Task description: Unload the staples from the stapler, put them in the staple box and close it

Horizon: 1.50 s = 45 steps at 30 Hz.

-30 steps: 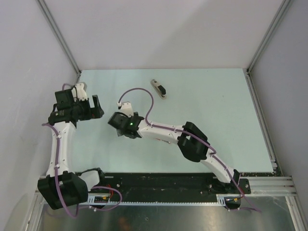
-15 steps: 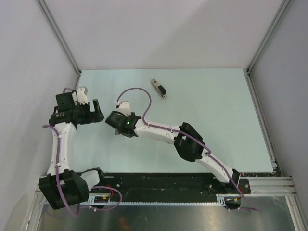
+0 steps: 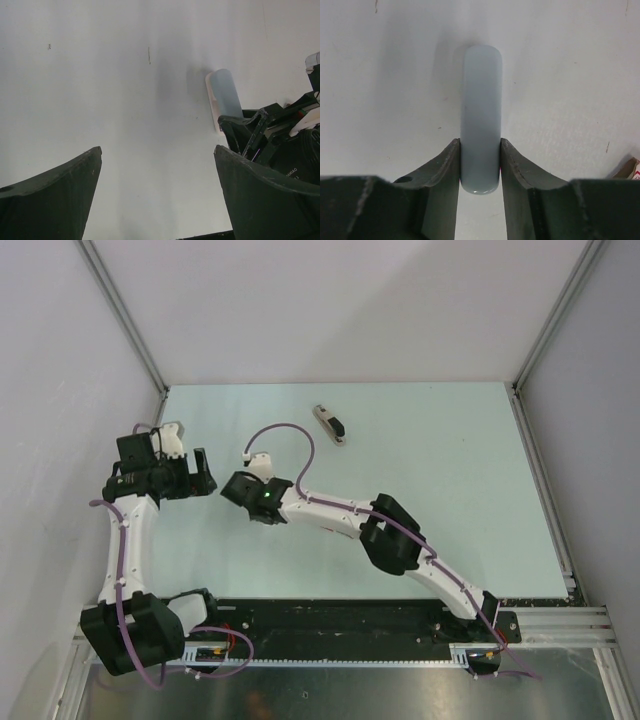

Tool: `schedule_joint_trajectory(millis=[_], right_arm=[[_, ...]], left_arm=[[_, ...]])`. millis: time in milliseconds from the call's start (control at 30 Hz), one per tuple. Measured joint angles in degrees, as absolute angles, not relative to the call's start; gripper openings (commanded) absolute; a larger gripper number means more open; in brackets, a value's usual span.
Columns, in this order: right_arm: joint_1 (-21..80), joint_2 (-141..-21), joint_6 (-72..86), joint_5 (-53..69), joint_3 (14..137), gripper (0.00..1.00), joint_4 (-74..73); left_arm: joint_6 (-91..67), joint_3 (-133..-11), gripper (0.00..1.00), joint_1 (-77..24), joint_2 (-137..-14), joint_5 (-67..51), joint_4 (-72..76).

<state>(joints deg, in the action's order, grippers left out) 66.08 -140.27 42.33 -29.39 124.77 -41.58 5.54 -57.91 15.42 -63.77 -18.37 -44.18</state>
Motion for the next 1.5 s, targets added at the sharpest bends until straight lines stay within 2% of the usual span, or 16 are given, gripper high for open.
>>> schedule_joint_trajectory(millis=[200,300,433,767,967,1167,1333,1367,1467,1500], right_arm=[[65.52,-140.27,42.26,-27.86,124.77,0.15,-41.23],[65.06,-139.81,42.68,-26.33,124.16,0.12,-39.97],[63.66,-135.35,44.14,-22.55,117.3,0.02,-34.81],[58.65,-119.59,52.05,-14.0,100.09,0.0,-18.85],[56.8,-114.74,58.35,-10.0,88.75,0.0,-5.65],[57.06,-114.74,62.39,-6.07,85.12,0.0,1.41],[57.17,-114.74,64.07,-4.1,84.29,0.0,5.96],[57.21,-114.74,64.45,-3.7,84.05,0.0,6.48],[57.19,-114.74,64.99,-2.63,83.35,0.0,7.75],[57.19,-114.74,65.17,-2.35,83.24,0.0,7.99]], left_arm=[[6.68,-57.25,0.95,15.49,-63.75,-21.08,-44.07],[8.14,-56.07,0.95,15.53,-63.72,-24.56,-44.36],[10.46,-55.02,0.96,15.55,-63.4,-30.35,-45.43],[13.91,-53.12,0.99,14.35,-63.46,-39.33,-46.65],[15.99,-52.25,0.99,8.03,-65.69,-39.44,-46.92],[17.63,-52.27,0.81,4.23,-68.97,-39.38,-46.92],[19.55,-52.27,0.71,3.97,-71.16,-39.18,-46.92],[19.79,-52.27,0.67,3.97,-71.29,-39.18,-46.92],[20.97,-52.27,0.43,3.97,-71.35,-39.2,-46.92],[21.3,-52.29,0.39,3.97,-71.35,-39.24,-46.92]])
